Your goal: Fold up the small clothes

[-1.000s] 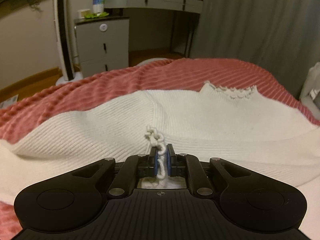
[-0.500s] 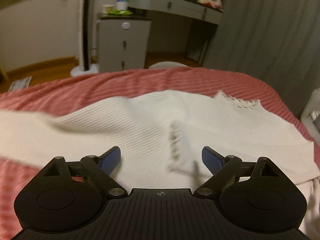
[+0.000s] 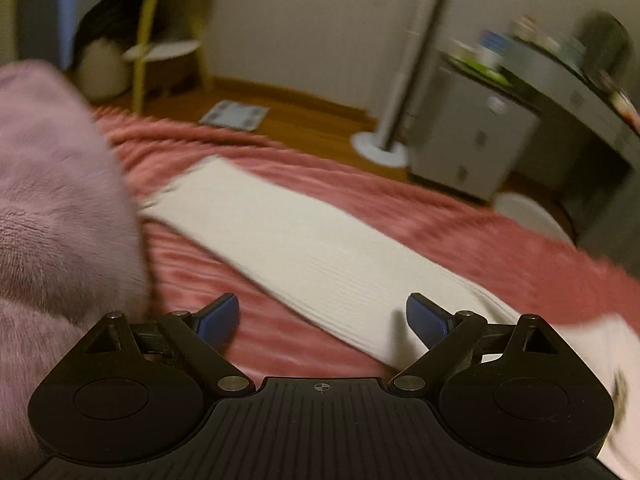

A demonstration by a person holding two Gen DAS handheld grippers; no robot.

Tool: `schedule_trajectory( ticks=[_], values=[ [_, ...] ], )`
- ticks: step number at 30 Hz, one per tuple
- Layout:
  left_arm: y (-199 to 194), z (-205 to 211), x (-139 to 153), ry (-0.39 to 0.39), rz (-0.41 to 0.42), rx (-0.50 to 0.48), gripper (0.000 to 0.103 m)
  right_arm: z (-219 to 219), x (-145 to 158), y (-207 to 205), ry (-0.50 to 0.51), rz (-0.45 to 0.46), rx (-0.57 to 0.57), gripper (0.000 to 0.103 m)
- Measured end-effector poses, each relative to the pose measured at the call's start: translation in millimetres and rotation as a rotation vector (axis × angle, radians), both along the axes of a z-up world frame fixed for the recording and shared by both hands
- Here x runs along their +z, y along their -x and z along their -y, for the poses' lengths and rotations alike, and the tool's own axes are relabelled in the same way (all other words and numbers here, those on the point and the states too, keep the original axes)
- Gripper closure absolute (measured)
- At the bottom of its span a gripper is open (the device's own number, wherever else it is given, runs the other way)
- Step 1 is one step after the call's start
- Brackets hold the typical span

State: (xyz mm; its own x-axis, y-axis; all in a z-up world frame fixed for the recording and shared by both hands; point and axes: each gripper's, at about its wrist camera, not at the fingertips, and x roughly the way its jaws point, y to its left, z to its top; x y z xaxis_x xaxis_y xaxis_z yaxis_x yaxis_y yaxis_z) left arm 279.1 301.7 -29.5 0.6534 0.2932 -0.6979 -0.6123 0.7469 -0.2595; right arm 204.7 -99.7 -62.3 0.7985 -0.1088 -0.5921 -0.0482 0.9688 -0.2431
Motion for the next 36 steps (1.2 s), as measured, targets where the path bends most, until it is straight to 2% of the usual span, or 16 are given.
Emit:
schedule_trajectory(
  ticks=[5, 10, 15, 16, 17, 19, 23, 26, 29, 33, 36],
  values=[
    [5.7, -49.0, -13.2, 0.103, 0.092, 0.140, 0.011, -9.2, -0.1, 25.1, 0.005, -0.008, 0.003, 0.066],
    [9.1, -57.7, -17.3, 0.098, 0.145, 0.185, 0.014, -14.3, -0.4, 44.0, -0.018, -0.018, -0.029, 0.066],
    [6.1, -52.8, -18.9, 0.044, 0.113, 0.204, 0.036, -17.9, -3.0, 56.8, -0.030, -0.024, -0.039, 0.064],
    [6.7, -52.9, -18.2, 0.039, 0.109, 0.206, 0.045, -17.6, -3.0, 58.9, -0.032, -0.025, -0.040, 0.064],
    [6.6, -52.3, -17.6, 0.030, 0.101, 0.205, 0.052, -16.8, -2.8, 61.8, -0.038, -0.026, -0.040, 0.064],
    [7.4, -49.4, -15.2, 0.012, 0.090, 0.197, 0.061, -14.3, -2.2, 66.6, -0.048, -0.029, -0.041, 0.064],
    [10.0, -43.4, -8.2, -0.004, 0.106, 0.176, 0.070, -8.9, -2.0, 74.9, -0.057, -0.031, -0.043, 0.062],
    [13.6, -42.7, -3.4, 0.012, 0.125, 0.169, 0.079, -4.8, -2.1, 79.4, -0.072, -0.032, -0.051, 0.062],
    [18.9, -40.1, 4.1, 0.018, 0.163, 0.151, 0.082, -2.4, -2.1, 81.6, -0.083, -0.036, -0.059, 0.061],
    [22.5, -27.3, 19.1, -0.028, 0.206, 0.106, 0.086, -2.9, -1.6, 80.4, -0.089, -0.037, -0.064, 0.060],
    [24.0, -11.9, 32.8, -0.041, 0.251, 0.032, 0.092, -4.5, -1.5, 80.6, -0.092, -0.035, -0.062, 0.060]
  ],
)
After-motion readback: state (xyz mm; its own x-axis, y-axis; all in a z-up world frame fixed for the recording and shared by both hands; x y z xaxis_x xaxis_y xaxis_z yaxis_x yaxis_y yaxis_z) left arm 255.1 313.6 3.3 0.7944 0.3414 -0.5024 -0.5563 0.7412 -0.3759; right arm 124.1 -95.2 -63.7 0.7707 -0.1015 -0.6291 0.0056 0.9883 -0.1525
